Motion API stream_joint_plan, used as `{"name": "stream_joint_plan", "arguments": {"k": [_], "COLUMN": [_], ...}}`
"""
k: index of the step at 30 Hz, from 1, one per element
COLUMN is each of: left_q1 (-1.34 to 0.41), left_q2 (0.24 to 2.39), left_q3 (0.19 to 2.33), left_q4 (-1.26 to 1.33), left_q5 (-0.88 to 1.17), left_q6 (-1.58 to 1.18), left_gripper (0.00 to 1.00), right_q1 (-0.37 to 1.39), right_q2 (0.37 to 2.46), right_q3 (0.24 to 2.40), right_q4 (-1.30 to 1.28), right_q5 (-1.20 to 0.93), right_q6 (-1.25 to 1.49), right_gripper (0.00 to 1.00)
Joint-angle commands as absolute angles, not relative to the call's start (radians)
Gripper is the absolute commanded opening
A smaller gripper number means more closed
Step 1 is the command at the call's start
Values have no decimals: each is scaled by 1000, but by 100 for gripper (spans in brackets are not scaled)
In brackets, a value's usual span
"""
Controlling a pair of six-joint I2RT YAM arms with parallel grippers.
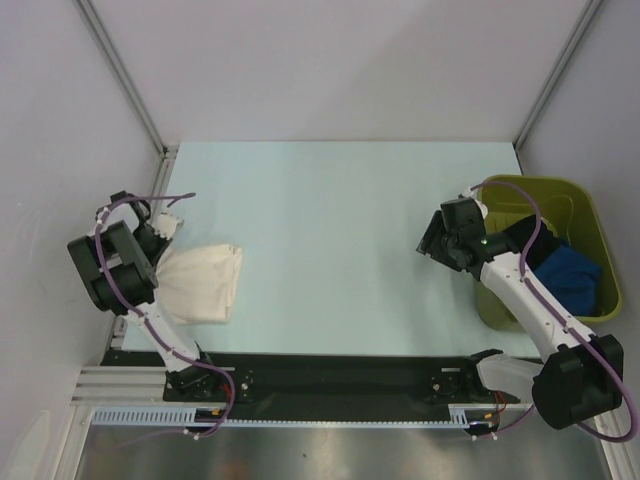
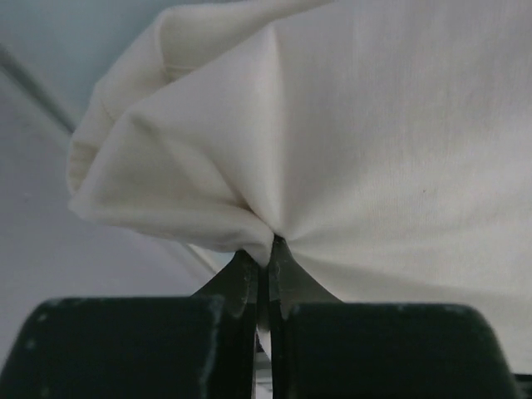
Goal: Fold and stack the t-shirts
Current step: Neatly place the folded tshirt to the corner
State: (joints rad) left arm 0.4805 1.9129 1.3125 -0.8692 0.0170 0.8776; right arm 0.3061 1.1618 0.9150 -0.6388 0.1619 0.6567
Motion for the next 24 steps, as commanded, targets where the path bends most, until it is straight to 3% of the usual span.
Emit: {"name": "stream_joint_plan", "arguments": {"k": [1,4,5,6,7,8,16,22,24], "left_q1": [532,540,538,540,538,540,494,255,171], "left_q2": [1902,1922,1922,1924,1914,1910,1747,1609,1614], "left_q3": [1304,1367,1396,1411,1425,1457,1562,1334,1290], "left_q4": [-730,-752,-758,-768,-773,-781,-966,-921,-852], "left_q5": [-250,-239,-230,-221,-216,-192,148,212,190], "left_q6": [1098,1077,1066,1055,1025,1006,805,692,648], "left_gripper": [0,1,32,53,82,100,98,70,67], "right_q1": [311,313,313,311,311,311,311,311,313], "right_q2": [1170,1173,1177,1175,1174,1172,1157,1143,1140], "right_q3": [976,985,989,991,991,989,976,957,954], "right_q4": [-647,-657,-658,-660,-664,-667,-666,-650,-650], "right_q5": [198,212,213,215,215,215,209,198,195], "right_q6": [637,626,624,623,621,621,621,629,630], "right_gripper": [65,65,65,65,65,65,65,65,65]}}
